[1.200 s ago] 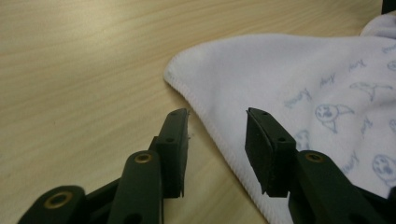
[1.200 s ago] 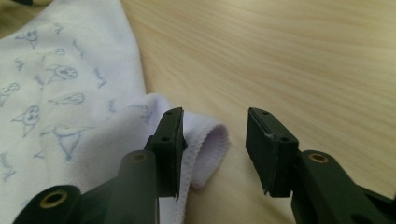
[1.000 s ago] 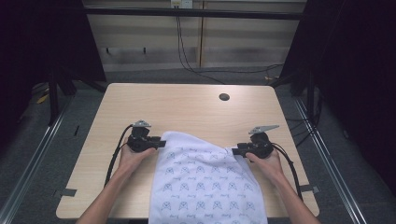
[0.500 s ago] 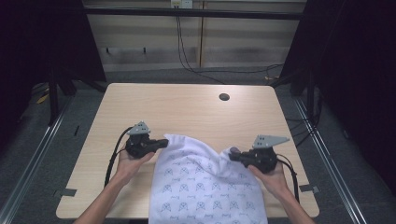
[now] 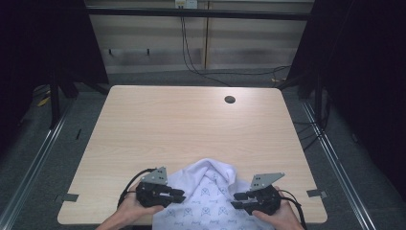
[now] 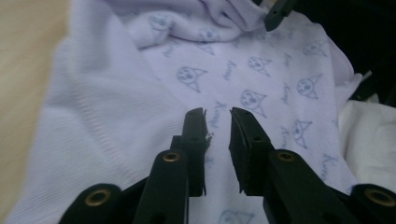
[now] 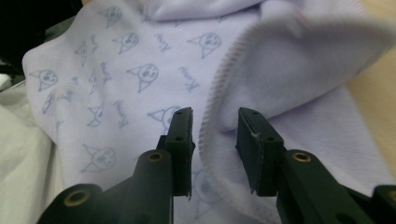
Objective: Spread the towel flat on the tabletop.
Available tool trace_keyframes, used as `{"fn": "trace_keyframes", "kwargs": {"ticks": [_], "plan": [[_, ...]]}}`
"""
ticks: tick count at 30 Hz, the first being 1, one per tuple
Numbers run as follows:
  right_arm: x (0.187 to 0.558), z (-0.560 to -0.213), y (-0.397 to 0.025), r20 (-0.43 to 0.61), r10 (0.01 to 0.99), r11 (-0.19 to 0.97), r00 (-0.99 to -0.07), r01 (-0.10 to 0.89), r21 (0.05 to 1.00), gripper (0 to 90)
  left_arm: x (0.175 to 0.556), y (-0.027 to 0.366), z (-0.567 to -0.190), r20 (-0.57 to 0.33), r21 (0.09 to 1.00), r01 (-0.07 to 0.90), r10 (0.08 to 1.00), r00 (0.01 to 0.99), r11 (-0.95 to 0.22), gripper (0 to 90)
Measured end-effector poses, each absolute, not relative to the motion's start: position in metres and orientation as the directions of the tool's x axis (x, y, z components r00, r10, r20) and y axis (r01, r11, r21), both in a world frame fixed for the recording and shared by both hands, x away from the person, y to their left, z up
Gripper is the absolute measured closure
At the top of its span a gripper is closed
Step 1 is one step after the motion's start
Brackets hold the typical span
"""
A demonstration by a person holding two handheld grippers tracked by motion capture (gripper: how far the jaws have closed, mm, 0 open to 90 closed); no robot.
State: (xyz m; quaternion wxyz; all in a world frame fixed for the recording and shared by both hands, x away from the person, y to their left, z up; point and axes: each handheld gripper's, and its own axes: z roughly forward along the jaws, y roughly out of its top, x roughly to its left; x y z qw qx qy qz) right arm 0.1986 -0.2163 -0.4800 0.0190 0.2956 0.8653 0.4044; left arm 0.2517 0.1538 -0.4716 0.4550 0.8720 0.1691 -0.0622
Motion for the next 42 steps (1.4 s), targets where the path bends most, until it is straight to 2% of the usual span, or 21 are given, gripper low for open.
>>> {"fn": "trace_keyframes", "kwargs": {"ticks": [5,9,16,23,26,29,34,39,42], "plan": [[0.198,-0.471,-0.228,0.220,0.556,0.432,-0.801,0.505,0.747,62.1,0.272,0.179,-0.469,-0.279,0.803,0.421,0.357,0.891,-0.422,74.3],[0.198,-0.471,-0.239,0.224,0.595,0.399,-0.772,0.525,0.752,58.3,0.294,0.177,-0.483,-0.291,0.758,0.478,0.426,0.857,-0.443,74.9],[0.199,-0.476,-0.251,0.246,0.638,0.370,-0.730,0.571,0.732,53.9,0.285,0.163,-0.490,-0.337,0.726,0.489,0.369,0.866,-0.483,65.6],[0.191,-0.479,-0.271,0.267,0.698,0.332,-0.664,0.631,0.702,52.4,0.274,0.162,-0.494,-0.323,0.711,0.489,0.382,0.866,-0.506,58.6],[0.182,-0.474,-0.286,0.249,0.736,0.286,-0.629,0.623,0.728,55.3,0.275,0.162,-0.495,-0.320,0.710,0.490,0.388,0.864,-0.505,60.1],[0.191,-0.470,-0.293,0.252,0.746,0.233,-0.616,0.597,0.768,56.4,0.276,0.161,-0.495,-0.330,0.713,0.497,0.389,0.860,-0.494,64.2],[0.222,-0.482,-0.279,0.258,0.727,0.288,-0.636,0.624,0.726,56.6,0.275,0.160,-0.494,-0.345,0.718,0.507,0.387,0.855,-0.478,68.4],[0.237,-0.491,-0.267,0.229,0.728,0.346,-0.646,0.635,0.691,55.9,0.271,0.153,-0.497,-0.307,0.698,0.490,0.399,0.864,-0.523,59.8],[0.236,-0.493,-0.264,0.196,0.742,0.372,-0.641,0.637,0.676,56.4,0.270,0.149,-0.499,-0.279,0.705,0.472,0.405,0.871,-0.529,58.8]]}}
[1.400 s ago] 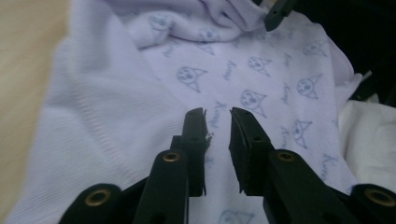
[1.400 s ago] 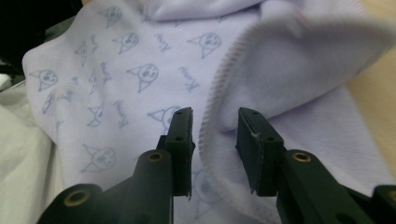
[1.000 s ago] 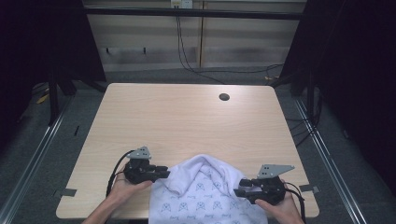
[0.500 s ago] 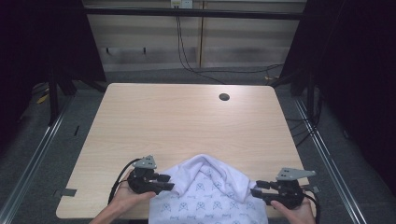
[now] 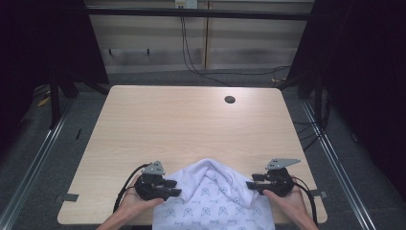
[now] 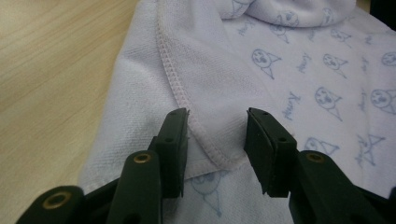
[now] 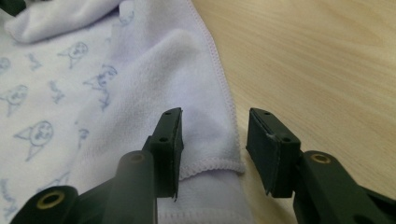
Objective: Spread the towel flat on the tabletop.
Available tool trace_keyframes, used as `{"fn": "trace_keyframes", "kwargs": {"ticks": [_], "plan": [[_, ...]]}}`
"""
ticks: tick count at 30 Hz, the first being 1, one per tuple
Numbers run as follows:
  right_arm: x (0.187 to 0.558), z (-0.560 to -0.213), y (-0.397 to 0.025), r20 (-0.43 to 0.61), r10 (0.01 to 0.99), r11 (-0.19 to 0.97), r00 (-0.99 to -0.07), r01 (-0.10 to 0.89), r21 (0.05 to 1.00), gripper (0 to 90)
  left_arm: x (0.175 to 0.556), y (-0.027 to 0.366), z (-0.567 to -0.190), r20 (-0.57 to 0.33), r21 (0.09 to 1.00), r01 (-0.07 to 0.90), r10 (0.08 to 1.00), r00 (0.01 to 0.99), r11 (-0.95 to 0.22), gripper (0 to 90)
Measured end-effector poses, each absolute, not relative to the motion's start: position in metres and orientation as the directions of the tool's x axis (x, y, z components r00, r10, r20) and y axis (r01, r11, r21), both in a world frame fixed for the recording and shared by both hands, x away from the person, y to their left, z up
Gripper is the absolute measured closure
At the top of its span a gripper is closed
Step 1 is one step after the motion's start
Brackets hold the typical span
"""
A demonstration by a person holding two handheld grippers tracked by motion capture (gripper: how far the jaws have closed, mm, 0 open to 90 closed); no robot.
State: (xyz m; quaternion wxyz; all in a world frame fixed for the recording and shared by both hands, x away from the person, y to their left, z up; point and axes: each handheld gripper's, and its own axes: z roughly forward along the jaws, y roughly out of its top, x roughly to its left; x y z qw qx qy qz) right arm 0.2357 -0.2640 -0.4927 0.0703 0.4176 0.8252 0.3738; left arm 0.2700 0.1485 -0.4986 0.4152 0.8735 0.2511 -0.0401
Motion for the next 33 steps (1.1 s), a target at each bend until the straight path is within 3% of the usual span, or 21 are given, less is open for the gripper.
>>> {"fn": "trace_keyframes", "kwargs": {"ticks": [4,7,9,14,23,30,33], "plan": [[0.236,-0.497,-0.261,0.184,0.737,0.392,-0.650,0.633,0.668,62.7,0.272,0.145,-0.499,-0.250,0.707,0.457,0.413,0.876,-0.540,67.8],[0.237,-0.497,-0.259,0.188,0.726,0.398,-0.661,0.627,0.669,75.7,0.273,0.145,-0.500,-0.257,0.710,0.450,0.396,0.882,-0.541,83.4],[0.237,-0.495,-0.259,0.195,0.738,0.376,-0.646,0.634,0.676,82.4,0.273,0.145,-0.499,-0.260,0.714,0.445,0.386,0.885,-0.540,86.6],[0.236,-0.486,-0.269,0.229,0.751,0.291,-0.619,0.623,0.726,85.3,0.276,0.158,-0.486,-0.271,0.759,0.453,0.405,0.873,-0.468,87.4],[0.239,-0.464,-0.278,0.222,0.744,0.247,-0.630,0.568,0.785,83.8,0.283,0.177,-0.460,-0.247,0.827,0.419,0.428,0.869,-0.374,87.5],[0.252,-0.462,-0.273,0.223,0.732,0.255,-0.643,0.563,0.786,81.2,0.287,0.176,-0.461,-0.246,0.823,0.424,0.437,0.865,-0.378,87.4],[0.258,-0.464,-0.270,0.226,0.743,0.259,-0.630,0.582,0.771,86.4,0.287,0.176,-0.461,-0.236,0.823,0.420,0.442,0.866,-0.383,87.3]]}}
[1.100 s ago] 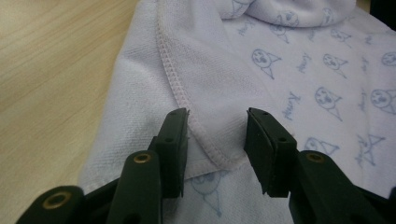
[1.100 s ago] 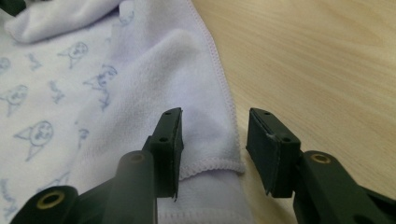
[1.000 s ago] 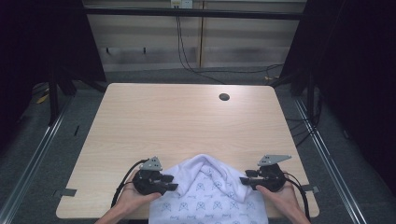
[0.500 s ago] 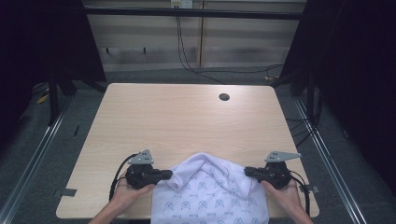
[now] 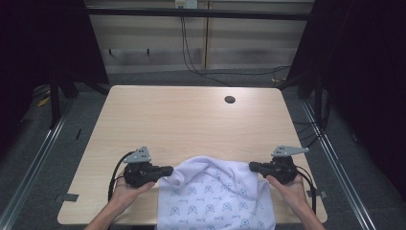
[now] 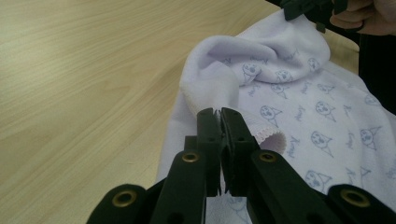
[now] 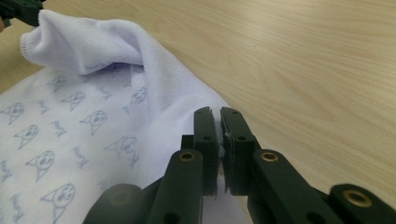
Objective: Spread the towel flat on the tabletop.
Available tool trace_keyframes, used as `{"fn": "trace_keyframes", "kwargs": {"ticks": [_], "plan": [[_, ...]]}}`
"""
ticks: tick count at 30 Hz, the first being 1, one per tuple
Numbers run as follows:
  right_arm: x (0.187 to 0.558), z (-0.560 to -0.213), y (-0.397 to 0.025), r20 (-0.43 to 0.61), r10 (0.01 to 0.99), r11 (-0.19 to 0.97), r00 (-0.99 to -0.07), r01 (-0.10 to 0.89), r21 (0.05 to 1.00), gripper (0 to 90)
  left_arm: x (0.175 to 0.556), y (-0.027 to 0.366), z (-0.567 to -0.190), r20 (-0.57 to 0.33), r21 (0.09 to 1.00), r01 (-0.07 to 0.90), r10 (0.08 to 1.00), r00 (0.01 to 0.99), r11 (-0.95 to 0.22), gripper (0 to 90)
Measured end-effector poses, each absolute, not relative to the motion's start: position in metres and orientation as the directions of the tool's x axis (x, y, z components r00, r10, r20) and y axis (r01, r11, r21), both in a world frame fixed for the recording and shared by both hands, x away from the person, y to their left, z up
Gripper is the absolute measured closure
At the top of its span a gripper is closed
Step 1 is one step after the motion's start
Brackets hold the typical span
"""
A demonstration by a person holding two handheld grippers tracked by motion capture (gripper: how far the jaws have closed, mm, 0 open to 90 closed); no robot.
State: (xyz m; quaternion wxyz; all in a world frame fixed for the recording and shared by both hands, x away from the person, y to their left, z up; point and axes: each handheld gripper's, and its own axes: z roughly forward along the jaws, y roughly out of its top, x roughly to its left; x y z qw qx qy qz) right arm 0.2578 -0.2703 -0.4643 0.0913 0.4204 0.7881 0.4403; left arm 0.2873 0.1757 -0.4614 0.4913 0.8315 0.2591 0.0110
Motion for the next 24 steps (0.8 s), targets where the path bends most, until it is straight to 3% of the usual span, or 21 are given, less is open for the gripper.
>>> {"fn": "trace_keyframes", "kwargs": {"ticks": [4,7,11,18,24], "plan": [[0.260,-0.452,-0.277,0.221,0.743,0.234,-0.632,0.554,0.799,87.1,0.293,0.185,-0.450,-0.211,0.842,0.400,0.461,0.862,-0.363,87.5],[0.263,-0.428,-0.289,0.198,0.759,0.194,-0.620,0.506,0.840,87.2,0.308,0.193,-0.432,-0.215,0.876,0.389,0.491,0.844,-0.286,87.6],[0.276,-0.391,-0.301,0.166,0.780,0.152,-0.603,0.441,0.885,87.2,0.332,0.197,-0.413,-0.170,0.883,0.368,0.534,0.828,-0.289,87.6],[0.324,-0.344,-0.290,0.075,0.795,0.198,-0.602,0.376,0.905,87.2,0.377,0.201,-0.372,-0.088,0.908,0.314,0.604,0.792,-0.279,87.7],[0.371,-0.331,-0.282,0.050,0.821,0.196,-0.568,0.364,0.910,86.8,0.417,0.203,-0.355,-0.085,0.916,0.319,0.658,0.748,-0.244,85.5]]}}
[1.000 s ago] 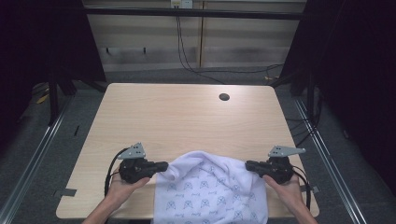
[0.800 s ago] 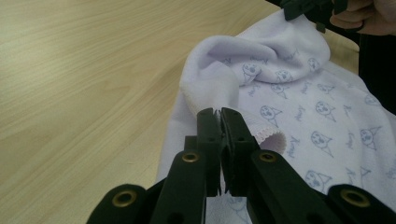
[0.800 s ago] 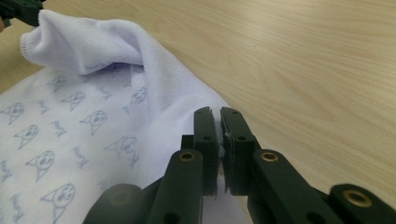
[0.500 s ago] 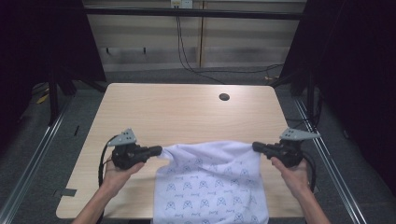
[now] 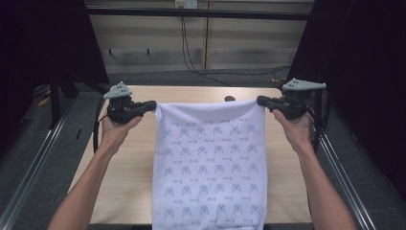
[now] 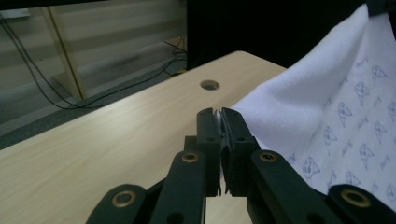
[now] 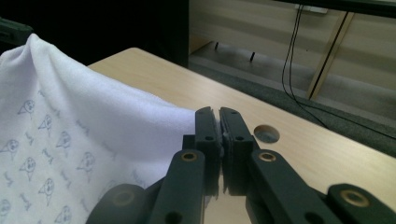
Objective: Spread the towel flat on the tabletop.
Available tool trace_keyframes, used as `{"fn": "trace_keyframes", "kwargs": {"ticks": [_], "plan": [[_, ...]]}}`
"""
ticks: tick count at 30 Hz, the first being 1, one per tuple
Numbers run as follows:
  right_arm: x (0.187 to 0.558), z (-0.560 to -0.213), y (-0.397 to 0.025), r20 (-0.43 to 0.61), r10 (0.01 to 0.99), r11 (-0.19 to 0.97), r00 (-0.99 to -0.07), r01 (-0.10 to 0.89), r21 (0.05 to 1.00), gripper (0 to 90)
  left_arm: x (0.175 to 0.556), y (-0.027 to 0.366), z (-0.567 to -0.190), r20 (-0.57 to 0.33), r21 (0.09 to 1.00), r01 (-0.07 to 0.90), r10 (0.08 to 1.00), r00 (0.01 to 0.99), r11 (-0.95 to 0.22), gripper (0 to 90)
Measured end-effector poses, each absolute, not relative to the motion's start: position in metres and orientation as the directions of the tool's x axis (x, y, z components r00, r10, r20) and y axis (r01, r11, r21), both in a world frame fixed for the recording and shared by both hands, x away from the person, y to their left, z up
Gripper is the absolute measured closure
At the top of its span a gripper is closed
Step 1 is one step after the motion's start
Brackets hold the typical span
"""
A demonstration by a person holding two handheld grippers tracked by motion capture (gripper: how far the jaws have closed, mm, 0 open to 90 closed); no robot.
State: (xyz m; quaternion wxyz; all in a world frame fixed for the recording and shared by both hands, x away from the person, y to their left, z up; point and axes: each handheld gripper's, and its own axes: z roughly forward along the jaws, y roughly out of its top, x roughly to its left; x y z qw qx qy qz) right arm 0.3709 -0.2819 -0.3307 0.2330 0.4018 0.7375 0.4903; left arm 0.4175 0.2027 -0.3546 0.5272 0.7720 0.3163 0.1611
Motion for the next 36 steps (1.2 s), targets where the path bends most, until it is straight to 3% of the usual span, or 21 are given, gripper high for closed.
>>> {"fn": "trace_keyframes", "kwargs": {"ticks": [2,5,7,17,22,27,36], "plan": [[0.387,-0.336,-0.282,0.037,0.849,0.201,-0.527,0.388,0.900,82.9,0.425,0.202,-0.355,-0.083,0.916,0.328,0.690,0.719,-0.231,82.1],[0.403,-0.352,-0.286,0.031,0.897,0.185,-0.440,0.439,0.879,64.8,0.429,0.206,-0.362,-0.121,0.913,0.362,0.722,0.681,-0.189,70.5],[0.405,-0.363,-0.292,0.068,0.896,0.162,-0.438,0.465,0.870,60.0,0.427,0.210,-0.371,-0.136,0.907,0.379,0.720,0.680,-0.186,71.1],[0.359,-0.397,-0.300,0.089,0.851,0.219,-0.518,0.504,0.835,60.7,0.385,0.202,-0.426,-0.194,0.859,0.438,0.623,0.757,-0.266,68.1],[0.327,-0.431,-0.288,0.131,0.789,0.276,-0.600,0.537,0.797,64.7,0.350,0.180,-0.464,-0.217,0.791,0.466,0.531,0.819,-0.396,71.0],[0.295,-0.469,-0.273,0.130,0.748,0.380,-0.651,0.580,0.721,70.0,0.337,0.172,-0.498,-0.213,0.712,0.490,0.510,0.834,-0.504,77.2],[0.274,-0.497,-0.280,0.176,0.760,0.376,-0.625,0.644,0.666,70.2,0.314,0.179,-0.501,-0.182,0.711,0.476,0.519,0.836,-0.517,77.1]]}}
